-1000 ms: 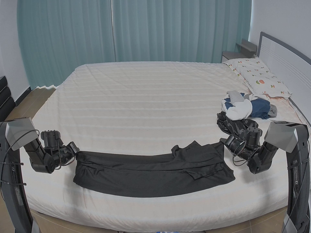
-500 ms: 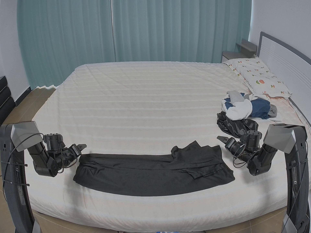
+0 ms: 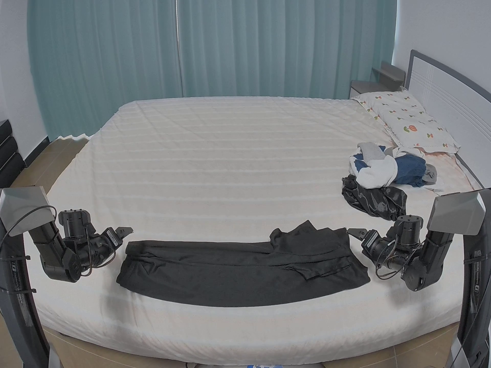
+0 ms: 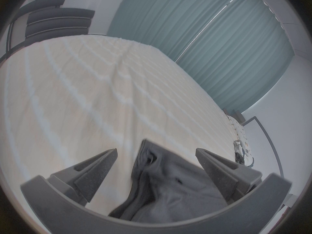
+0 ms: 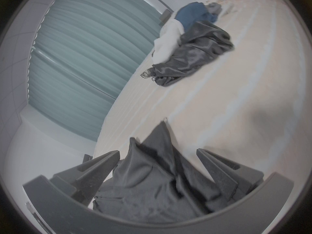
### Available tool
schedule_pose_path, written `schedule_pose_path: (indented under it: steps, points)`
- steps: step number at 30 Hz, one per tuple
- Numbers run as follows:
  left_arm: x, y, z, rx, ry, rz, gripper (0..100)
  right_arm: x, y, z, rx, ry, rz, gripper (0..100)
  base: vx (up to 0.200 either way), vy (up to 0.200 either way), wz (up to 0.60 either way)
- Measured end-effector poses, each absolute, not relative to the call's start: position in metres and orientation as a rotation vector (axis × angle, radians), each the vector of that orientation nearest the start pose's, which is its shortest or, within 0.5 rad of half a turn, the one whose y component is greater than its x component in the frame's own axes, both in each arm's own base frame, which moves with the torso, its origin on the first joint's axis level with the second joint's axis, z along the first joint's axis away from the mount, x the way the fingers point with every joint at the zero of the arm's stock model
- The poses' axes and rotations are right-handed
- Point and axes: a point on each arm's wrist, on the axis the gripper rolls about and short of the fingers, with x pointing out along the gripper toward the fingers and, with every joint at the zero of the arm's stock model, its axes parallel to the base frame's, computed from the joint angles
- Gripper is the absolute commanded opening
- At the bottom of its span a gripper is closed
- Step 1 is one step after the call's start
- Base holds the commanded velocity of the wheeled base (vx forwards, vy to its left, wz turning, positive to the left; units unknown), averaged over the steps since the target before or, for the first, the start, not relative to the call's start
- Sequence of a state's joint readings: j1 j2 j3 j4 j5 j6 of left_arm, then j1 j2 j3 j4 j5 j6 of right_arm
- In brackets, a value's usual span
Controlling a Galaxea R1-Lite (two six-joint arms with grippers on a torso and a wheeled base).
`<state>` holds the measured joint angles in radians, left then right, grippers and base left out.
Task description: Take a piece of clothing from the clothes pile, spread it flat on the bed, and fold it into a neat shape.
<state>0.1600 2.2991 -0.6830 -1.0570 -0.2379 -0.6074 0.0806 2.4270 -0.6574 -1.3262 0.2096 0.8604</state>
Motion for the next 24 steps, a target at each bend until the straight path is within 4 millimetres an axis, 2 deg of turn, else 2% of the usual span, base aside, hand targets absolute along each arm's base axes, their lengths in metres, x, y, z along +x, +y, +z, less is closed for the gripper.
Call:
schedule_pose_path:
  steps: [6,10,16,24]
  points:
    - [0.325,0.041,-0.017,-0.735,0.65,0.112,100,0.342,0.037,-0.032,0.963,0.555,0.058,100,-0.033,0.0,0.0]
    - [0.313,0.03,-0.017,-0.783,0.686,0.125,100,0.334,0.038,-0.031,0.993,0.551,0.047,100,0.0,0.0,0.0]
    - [0.306,0.017,-0.017,-0.784,0.712,0.136,100,0.325,0.038,-0.032,0.998,0.535,0.052,100,0.0,0.0,0.0]
    - [0.308,0.008,-0.022,-0.738,0.701,0.19,100,0.308,0.047,-0.038,0.976,0.563,0.037,100,0.0,0.0,0.0]
